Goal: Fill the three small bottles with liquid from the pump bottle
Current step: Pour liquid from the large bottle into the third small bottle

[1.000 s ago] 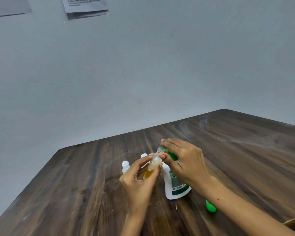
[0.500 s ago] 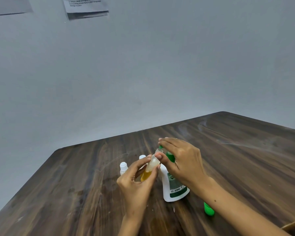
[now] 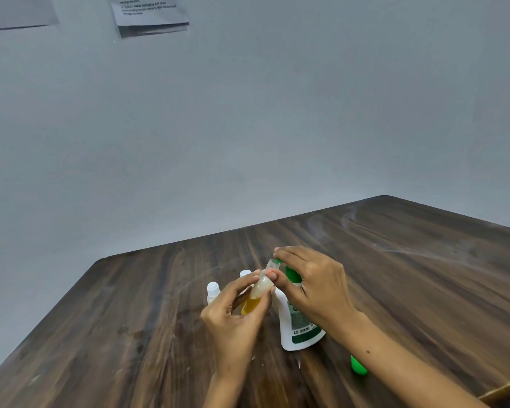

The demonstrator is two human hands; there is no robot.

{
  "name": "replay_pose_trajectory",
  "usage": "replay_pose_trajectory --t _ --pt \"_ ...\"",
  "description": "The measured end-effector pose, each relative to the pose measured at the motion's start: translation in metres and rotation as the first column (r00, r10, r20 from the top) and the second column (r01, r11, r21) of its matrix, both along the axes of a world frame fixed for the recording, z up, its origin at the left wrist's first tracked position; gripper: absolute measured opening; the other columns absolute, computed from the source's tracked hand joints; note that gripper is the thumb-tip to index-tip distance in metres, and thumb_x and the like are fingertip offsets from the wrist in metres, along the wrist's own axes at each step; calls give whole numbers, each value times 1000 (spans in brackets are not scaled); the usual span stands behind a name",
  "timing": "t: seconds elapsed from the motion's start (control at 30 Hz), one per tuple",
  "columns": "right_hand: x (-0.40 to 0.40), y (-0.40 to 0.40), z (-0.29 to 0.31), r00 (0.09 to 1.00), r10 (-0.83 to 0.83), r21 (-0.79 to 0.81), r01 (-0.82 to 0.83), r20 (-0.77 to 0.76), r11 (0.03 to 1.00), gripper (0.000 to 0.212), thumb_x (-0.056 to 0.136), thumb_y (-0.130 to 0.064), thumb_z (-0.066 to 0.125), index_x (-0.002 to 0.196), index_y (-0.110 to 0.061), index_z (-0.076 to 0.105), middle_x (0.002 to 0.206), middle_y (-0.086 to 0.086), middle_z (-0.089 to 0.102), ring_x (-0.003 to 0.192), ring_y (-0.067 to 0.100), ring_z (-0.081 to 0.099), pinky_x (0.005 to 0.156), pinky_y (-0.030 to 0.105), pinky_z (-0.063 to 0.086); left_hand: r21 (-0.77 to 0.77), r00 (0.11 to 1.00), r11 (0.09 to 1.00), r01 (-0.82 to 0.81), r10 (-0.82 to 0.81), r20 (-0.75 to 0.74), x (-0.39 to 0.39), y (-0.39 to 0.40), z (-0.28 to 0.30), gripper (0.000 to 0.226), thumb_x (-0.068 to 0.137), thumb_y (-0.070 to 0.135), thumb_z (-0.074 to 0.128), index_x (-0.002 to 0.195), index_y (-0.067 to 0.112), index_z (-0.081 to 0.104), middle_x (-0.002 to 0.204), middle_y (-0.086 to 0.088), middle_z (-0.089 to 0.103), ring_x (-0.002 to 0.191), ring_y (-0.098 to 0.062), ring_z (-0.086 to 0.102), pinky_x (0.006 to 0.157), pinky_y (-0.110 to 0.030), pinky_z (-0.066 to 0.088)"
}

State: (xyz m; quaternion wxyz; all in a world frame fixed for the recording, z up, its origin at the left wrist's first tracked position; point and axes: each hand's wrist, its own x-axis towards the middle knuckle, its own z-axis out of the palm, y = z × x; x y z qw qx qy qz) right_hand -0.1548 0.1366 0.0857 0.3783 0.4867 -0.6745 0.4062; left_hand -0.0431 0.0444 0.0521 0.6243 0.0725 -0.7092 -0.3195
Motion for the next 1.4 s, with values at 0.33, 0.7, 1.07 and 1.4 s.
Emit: replay_pose_trajectory --t 0.33,0.7,1.07,1.4 --pt "0 2 -1 1000 -5 12 5 -12 1000 69 92 -67 30 100 -15 73 100 -3 72 88 10 67 70 16 47 12 1000 1000 12 -11 -13 -2 -3 -3 36 66 -1 85 95 16 74 93 9 74 88 -1 71 76 -12 54" --pt "2 1 1 1000 8 -11 -8 -3 1000 69 92 -68 29 97 -15 73 97 -3 71 84 10 66 66 18 49 5 999 1000 13 -13 -39 -3 -3 -1 27 68 15 80 94 14 75 92 10 74 87 0 71 76 -12 54" --pt "-1 0 1 1000 20 -12 -20 -1 1000 68 93 -67 29 97 -15 73 97 -2 72 85 11 67 68 19 50 2 1000 1000 3 -3 -22 -4 -5 -2 29 67 10 83 95 16 75 92 16 74 88 1 70 76 -11 53" --pt "-2 3 5 1000 15 41 -14 -28 999 70 90 -70 30 97 -15 73 97 -3 72 87 11 66 72 20 48 22 999 999 25 -24 -48 -2 -2 1 25 69 21 78 94 17 75 91 10 74 87 0 70 74 -11 53"
